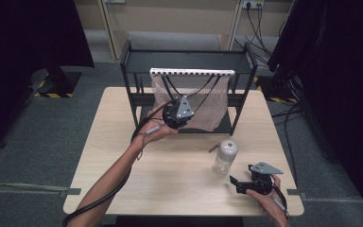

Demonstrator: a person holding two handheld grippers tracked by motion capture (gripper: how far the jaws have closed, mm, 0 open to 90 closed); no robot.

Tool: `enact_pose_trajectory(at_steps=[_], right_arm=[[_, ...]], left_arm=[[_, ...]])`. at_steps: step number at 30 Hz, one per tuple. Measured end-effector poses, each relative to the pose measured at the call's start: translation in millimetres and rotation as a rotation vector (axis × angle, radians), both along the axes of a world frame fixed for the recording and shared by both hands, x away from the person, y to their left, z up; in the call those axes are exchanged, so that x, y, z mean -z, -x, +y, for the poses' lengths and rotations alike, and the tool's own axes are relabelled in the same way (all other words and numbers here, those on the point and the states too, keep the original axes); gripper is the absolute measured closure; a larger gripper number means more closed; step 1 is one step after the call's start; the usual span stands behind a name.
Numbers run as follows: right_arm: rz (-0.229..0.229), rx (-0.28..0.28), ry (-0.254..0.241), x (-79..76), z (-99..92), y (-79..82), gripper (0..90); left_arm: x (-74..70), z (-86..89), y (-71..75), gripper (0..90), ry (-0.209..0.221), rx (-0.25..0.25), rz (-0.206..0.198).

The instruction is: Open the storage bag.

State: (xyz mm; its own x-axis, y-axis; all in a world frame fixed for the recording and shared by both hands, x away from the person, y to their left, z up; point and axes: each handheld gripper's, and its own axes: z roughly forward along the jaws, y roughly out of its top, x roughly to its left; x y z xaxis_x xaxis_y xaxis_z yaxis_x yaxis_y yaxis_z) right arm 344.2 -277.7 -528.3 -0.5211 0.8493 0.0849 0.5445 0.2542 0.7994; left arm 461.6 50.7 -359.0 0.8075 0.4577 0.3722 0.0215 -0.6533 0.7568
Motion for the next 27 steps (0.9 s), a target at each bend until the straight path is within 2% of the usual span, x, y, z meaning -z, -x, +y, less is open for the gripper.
enact_pose_trajectory(at_steps=[10, 11, 14, 15, 19, 20, 27], right_arm=[[0.002, 0.001, -0.003, 0.0, -0.3, -0.1, 4.1], [0.003, 0.001, -0.003, 0.0, -0.3, -0.2, 4.1], [0.003, 0.001, -0.004, 0.0, -0.3, -0.1, 4.1], [0.003, 0.001, -0.004, 0.0, -0.3, -0.1, 4.1], [0.007, 0.003, -0.012, 0.0, -0.9, -0.4, 4.1], [0.007, 0.003, -0.012, 0.0, -0.9, -0.4, 4.1], [0.007, 0.004, -0.013, 0.0, -1.1, -0.3, 4.1]], left_arm=[[-6.0, 4.8, 6.8, 86.5, 0.029, 0.046, 0.024], [-8.1, 6.6, 9.2, 86.7, 0.043, 0.061, 0.032], [-8.1, 6.6, 9.2, 86.7, 0.043, 0.061, 0.032], [-10.4, 8.9, 10.1, 86.7, 0.062, 0.073, 0.047], [-12.0, 9.9, 11.1, 86.9, 0.073, 0.082, 0.056], [-14.7, 11.1, 12.7, 86.9, 0.09, 0.094, 0.066], [-18.5, 13.9, 14.9, 86.3, 0.114, 0.111, 0.084]])
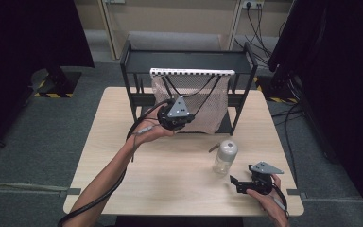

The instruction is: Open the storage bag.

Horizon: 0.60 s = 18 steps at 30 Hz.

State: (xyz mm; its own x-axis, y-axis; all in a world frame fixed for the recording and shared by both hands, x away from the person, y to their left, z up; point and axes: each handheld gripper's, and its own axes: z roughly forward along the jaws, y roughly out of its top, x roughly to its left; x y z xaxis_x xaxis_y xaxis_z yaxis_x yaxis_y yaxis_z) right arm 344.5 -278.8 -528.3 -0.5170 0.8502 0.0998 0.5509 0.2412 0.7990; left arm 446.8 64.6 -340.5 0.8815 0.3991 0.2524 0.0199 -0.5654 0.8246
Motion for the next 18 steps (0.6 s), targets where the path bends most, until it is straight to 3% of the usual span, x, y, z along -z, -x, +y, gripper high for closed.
enact_pose_trajectory(at_steps=[18], right_arm=[[-0.003, 0.001, -0.004, -0.1, -0.3, 1.0, 4.2]], left_arm=[[-5.9, 5.8, 4.7, 85.5, 0.045, 0.031, 0.024]])
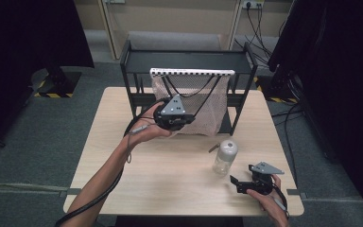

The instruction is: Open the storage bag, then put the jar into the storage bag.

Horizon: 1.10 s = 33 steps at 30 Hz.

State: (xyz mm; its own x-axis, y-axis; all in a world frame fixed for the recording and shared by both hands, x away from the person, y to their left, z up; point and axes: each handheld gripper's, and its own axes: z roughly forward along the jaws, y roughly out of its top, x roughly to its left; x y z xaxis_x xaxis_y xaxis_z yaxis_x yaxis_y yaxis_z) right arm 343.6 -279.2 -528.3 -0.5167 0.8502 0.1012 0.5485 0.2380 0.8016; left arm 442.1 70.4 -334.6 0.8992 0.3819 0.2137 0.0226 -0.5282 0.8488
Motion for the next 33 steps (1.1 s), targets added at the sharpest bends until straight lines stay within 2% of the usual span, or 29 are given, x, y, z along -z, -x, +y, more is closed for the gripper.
enact_pose_trajectory(at_steps=[22, 28, 33], right_arm=[[-0.002, 0.001, -0.01, -0.1, -0.5, 0.5, 4.1], [-0.017, -0.012, -0.021, -1.5, 3.8, 1.3, 4.1], [-0.053, -0.027, -0.044, -12.8, 8.2, 3.1, 4.1]], left_arm=[[-2.7, 0.5, 0.2, 83.8, 0.0, 0.019, 0.017], [-3.1, 1.1, 1.0, 83.3, 0.007, 0.021, 0.017], [-3.1, 0.9, 1.2, 82.7, 0.005, 0.026, 0.014]])
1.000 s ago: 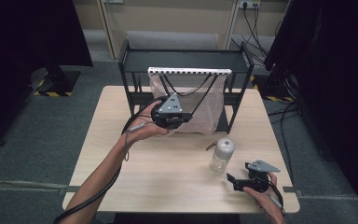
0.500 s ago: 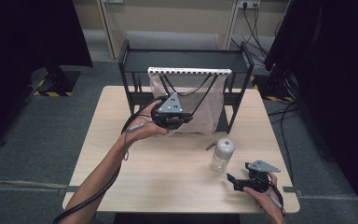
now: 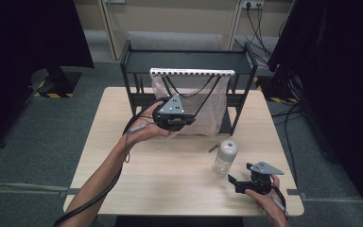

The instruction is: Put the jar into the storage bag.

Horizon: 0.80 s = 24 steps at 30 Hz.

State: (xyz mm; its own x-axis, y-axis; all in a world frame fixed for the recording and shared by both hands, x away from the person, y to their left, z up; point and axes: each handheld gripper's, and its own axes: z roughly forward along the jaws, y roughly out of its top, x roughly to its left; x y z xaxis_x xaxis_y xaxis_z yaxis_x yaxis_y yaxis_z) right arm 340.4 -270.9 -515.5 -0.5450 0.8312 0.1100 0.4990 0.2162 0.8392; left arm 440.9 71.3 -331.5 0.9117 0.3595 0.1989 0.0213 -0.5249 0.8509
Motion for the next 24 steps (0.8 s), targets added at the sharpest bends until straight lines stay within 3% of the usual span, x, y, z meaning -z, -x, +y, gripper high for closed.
enact_pose_trajectory(at_steps=[15, 24], right_arm=[[-0.103, -0.07, -0.008, -33.0, 22.9, -7.6, 4.1], [-0.126, -0.096, -0.001, -39.9, 33.7, -18.2, 9.3]], left_arm=[[0.4, 0.5, -0.8, 82.5, 0.004, 0.007, 0.003], [-0.7, -0.3, 0.3, 81.9, 0.0, 0.008, -0.002]])
